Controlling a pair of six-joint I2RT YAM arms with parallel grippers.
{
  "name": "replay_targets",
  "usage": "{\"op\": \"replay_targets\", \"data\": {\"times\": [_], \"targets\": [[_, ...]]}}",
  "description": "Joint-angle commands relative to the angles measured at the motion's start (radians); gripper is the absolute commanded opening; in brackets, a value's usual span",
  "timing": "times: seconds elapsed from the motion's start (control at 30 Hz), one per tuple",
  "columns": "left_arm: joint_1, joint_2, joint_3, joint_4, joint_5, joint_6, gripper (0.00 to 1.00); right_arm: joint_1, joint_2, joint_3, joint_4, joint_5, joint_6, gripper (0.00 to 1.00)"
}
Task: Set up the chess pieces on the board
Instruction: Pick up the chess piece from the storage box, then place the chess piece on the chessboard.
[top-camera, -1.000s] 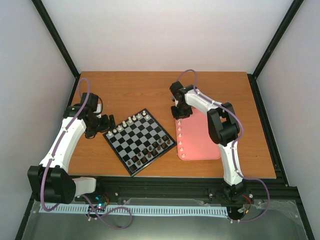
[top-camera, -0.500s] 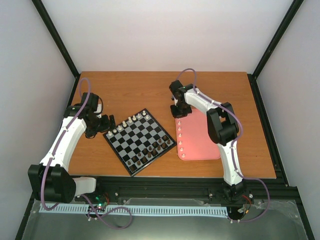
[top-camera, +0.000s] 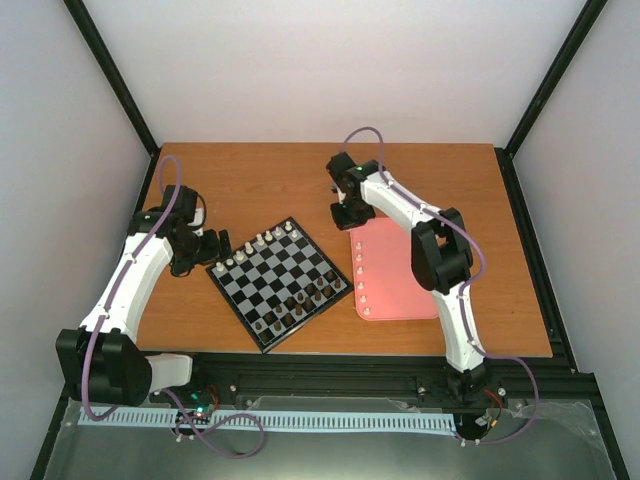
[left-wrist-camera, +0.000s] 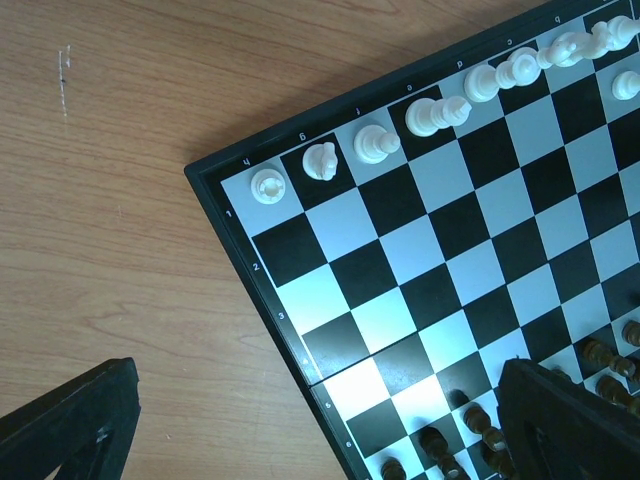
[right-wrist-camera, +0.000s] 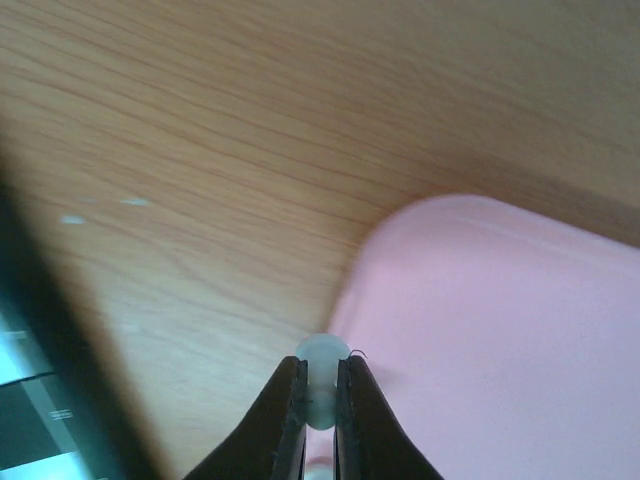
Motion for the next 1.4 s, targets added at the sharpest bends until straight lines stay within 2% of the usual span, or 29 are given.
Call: {"op": "replay_targets", "data": {"times": [0.0, 0.2, 0.47, 1.37], "targets": [[0.010, -0.006, 0.026, -0.008, 0.003, 0.024, 1.00, 0.098, -0.056, 0.123, -0.056, 0.000, -0.003, 0.03], [0.011, -0.023, 0.022, -0.010, 0.012, 0.025, 1.00, 0.187, -0.002, 0.238, -0.054, -0.063, 0.022, 0.03], [0.011, -0.031, 0.032, -0.007, 0.025, 0.027, 1.00, 0.272, 0.151, 0.429, -0.058, -0.107, 0.033, 0.03], [0.010, -0.036, 0.021, -0.003, 0.040, 0.036, 1.00, 0.277, 0.301, 0.503, 0.000, -0.152, 0.039, 0.04]]}}
